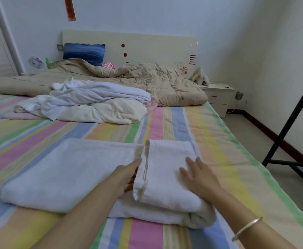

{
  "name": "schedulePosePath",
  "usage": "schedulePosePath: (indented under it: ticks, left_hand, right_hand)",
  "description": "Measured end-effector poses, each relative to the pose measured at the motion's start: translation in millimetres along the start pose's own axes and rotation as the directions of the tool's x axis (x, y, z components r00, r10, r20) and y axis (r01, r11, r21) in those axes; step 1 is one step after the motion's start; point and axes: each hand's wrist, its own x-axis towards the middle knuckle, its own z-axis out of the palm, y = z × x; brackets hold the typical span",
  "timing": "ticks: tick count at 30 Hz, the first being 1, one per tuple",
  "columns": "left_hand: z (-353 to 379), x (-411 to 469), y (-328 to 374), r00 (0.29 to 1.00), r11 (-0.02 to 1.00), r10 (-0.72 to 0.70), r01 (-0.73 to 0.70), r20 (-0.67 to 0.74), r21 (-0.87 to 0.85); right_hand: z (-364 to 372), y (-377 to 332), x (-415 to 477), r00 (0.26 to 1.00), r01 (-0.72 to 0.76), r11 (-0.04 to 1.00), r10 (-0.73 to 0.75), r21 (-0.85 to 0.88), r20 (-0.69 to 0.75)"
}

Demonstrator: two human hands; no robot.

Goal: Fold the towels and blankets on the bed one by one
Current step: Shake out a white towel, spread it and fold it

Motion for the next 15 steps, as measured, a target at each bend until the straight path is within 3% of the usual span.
schedulePosePath:
  ticks: [3, 10, 13, 15]
  left_hand:
    - [13, 4, 5, 0.999, 0.993, 0.033, -0.035, 0.023, 0.114]
    - [20, 8, 20, 0.911, 0.875, 0.390, -0.411, 0.132, 0.255]
    - [9, 15, 5, 0.920, 0.834, 0.365, -0.392, 0.143, 0.389]
    - [3, 21, -8, 0.928, 0.850, 0.353, -0.371, 0.119, 0.375]
  right_hand:
    - [18, -7, -4, 1.000, 0.019, 0.997, -0.021, 0.078, 0.023]
    - [22, -17, 3, 0.998, 0.058, 0.998, -0.058, -0.012, -0.020]
    - [24, -21, 7, 0.995, 0.080, 0.990, -0.086, -0.117, -0.051]
    - [24, -25, 17, 0.987, 0.091, 0.989, -0.104, -0.115, -0.119]
